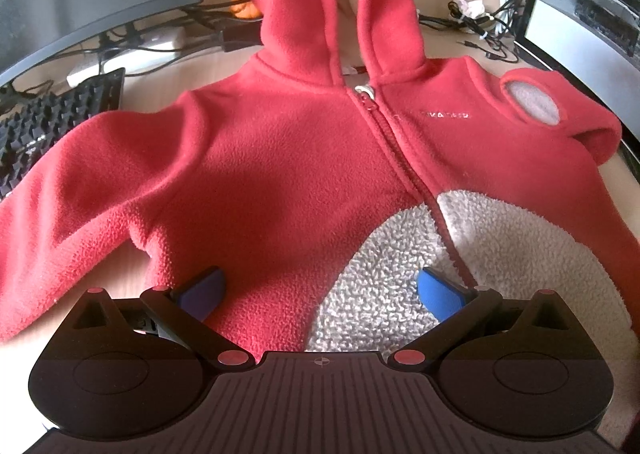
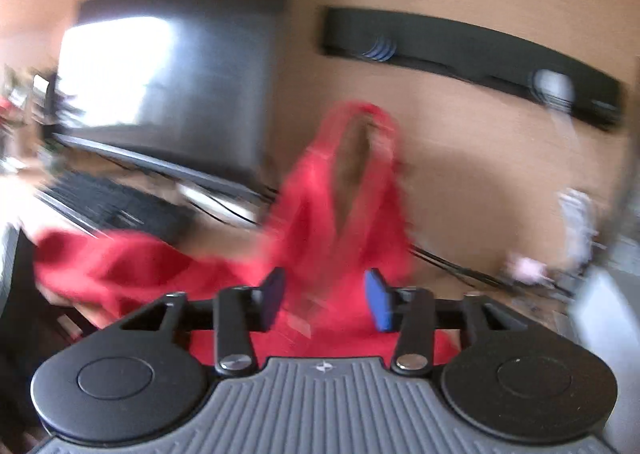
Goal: Fold clothes
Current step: 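Lift the held sleeve with the right gripper and fold it across the jacket front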
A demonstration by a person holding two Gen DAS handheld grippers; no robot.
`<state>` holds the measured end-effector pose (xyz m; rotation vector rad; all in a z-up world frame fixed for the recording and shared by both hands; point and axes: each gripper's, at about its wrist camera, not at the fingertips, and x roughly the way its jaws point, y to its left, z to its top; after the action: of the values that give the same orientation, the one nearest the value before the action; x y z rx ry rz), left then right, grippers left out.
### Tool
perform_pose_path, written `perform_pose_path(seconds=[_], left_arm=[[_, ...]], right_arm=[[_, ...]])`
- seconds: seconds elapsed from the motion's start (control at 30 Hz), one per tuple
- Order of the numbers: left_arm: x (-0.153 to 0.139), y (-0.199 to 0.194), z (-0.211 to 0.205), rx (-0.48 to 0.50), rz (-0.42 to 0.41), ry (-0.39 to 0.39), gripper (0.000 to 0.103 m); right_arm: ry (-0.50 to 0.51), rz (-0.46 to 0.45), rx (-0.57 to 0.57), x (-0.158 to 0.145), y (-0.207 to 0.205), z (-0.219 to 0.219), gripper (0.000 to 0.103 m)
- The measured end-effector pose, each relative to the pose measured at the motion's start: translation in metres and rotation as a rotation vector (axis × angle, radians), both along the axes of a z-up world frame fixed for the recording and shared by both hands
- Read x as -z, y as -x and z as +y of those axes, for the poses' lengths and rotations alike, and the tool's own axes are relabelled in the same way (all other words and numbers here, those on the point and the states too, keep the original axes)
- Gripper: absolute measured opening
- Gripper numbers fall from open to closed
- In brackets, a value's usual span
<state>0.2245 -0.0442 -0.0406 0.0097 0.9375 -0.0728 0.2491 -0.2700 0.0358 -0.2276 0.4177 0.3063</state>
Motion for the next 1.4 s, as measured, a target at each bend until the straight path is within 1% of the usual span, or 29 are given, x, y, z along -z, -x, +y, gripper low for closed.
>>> perform_pose_path(seconds=[0.1, 0.17, 0.2, 0.27, 0.3, 0.37, 0.4, 0.43, 0.47, 0.53, 0.63, 0.7, 0.8, 0.83, 0.87, 0.9, 0.93, 0.97, 1.0, 1.07, 1.13, 1.17, 1.23, 1.33, 1.4], left_arm=[[-0.002, -0.004, 0.006, -0.013, 0.004, 0.047, 0.103], [-0.003, -0.007, 0.009, -0.026, 0.009, 0.075, 0.103], [-0.004, -0.009, 0.010, -0.032, 0.012, 0.085, 0.103], [-0.003, -0.011, 0.009, -0.030, 0.014, 0.080, 0.103], [-0.003, -0.011, 0.007, -0.025, 0.014, 0.070, 0.103], [-0.001, -0.011, 0.003, -0.011, 0.011, 0.037, 0.103], [0.000, -0.010, 0.000, -0.004, 0.009, 0.020, 0.103], [0.000, -0.010, -0.002, 0.002, 0.008, 0.004, 0.103], [0.001, -0.010, -0.003, 0.004, 0.007, -0.005, 0.103], [-0.001, -0.010, -0.001, -0.008, 0.014, 0.011, 0.103], [-0.006, -0.010, 0.006, -0.039, 0.026, 0.059, 0.103], [-0.010, -0.007, 0.011, -0.063, 0.029, 0.105, 0.103], [-0.017, 0.004, 0.019, -0.087, 0.013, 0.160, 0.103], [-0.019, 0.007, 0.021, -0.094, 0.004, 0.169, 0.103], [-0.021, 0.011, 0.023, -0.102, -0.004, 0.178, 0.103], [-0.022, 0.014, 0.025, -0.108, -0.013, 0.188, 0.103], [-0.024, 0.017, 0.027, -0.115, -0.021, 0.198, 0.103], [-0.025, 0.020, 0.029, -0.121, -0.026, 0.209, 0.103], [-0.025, 0.022, 0.030, -0.126, -0.030, 0.221, 0.103], [-0.026, 0.024, 0.035, -0.137, -0.031, 0.258, 0.103], [-0.026, 0.027, 0.040, -0.147, -0.030, 0.298, 0.103], [-0.026, 0.024, 0.042, -0.157, -0.032, 0.316, 0.103], [-0.026, 0.013, 0.044, -0.180, -0.036, 0.350, 0.103], [-0.026, -0.003, 0.047, -0.215, -0.043, 0.401, 0.103], [-0.026, -0.014, 0.049, -0.239, -0.048, 0.435, 0.103]], right_arm=[[0.152, 0.022, 0.134, 0.022, 0.015, -0.034, 0.052], [0.259, 0.046, 0.183, 0.039, 0.022, -0.052, 0.052], [0.304, 0.051, 0.184, 0.048, 0.023, -0.055, 0.054], [0.391, 0.060, 0.182, 0.064, 0.026, -0.062, 0.058], [0.425, 0.060, 0.179, 0.071, 0.024, -0.061, 0.059], [0.499, 0.062, 0.177, 0.088, 0.012, -0.059, 0.058], [0.490, 0.067, 0.177, 0.087, 0.005, -0.060, 0.051], [0.478, 0.072, 0.178, 0.085, -0.002, -0.061, 0.031], [0.465, 0.077, 0.178, 0.084, -0.009, -0.062, 0.025], [0.360, 0.062, 0.181, 0.060, -0.024, -0.064, 0.018], [0.192, 0.002, 0.174, 0.013, -0.042, -0.062, 0.016], [0.101, -0.057, 0.119, -0.019, -0.045, -0.049, 0.014], [0.065, -0.130, -0.010, -0.041, -0.043, -0.012, 0.013], [0.064, -0.136, -0.070, -0.041, -0.042, 0.004, 0.013], [0.071, -0.104, -0.126, -0.033, -0.044, 0.019, 0.013], [0.079, -0.069, -0.183, -0.024, -0.047, 0.033, 0.019], [0.087, -0.033, -0.239, -0.015, -0.050, 0.048, 0.030], [0.092, 0.018, -0.278, -0.003, -0.051, 0.059, 0.036], [0.097, 0.062, -0.310, 0.006, -0.050, 0.066, 0.040], [0.097, 0.086, -0.348, 0.013, -0.041, 0.068, 0.044], [0.094, 0.069, -0.343, 0.012, -0.032, 0.056, 0.069], [0.094, 0.069, -0.318, 0.012, -0.029, 0.046, 0.072], [0.095, 0.070, -0.262, 0.012, -0.023, 0.024, 0.073], [0.123, 0.118, -0.129, 0.024, -0.022, -0.010, 0.074], [0.143, 0.146, -0.053, 0.034, -0.019, -0.024, 0.074]])
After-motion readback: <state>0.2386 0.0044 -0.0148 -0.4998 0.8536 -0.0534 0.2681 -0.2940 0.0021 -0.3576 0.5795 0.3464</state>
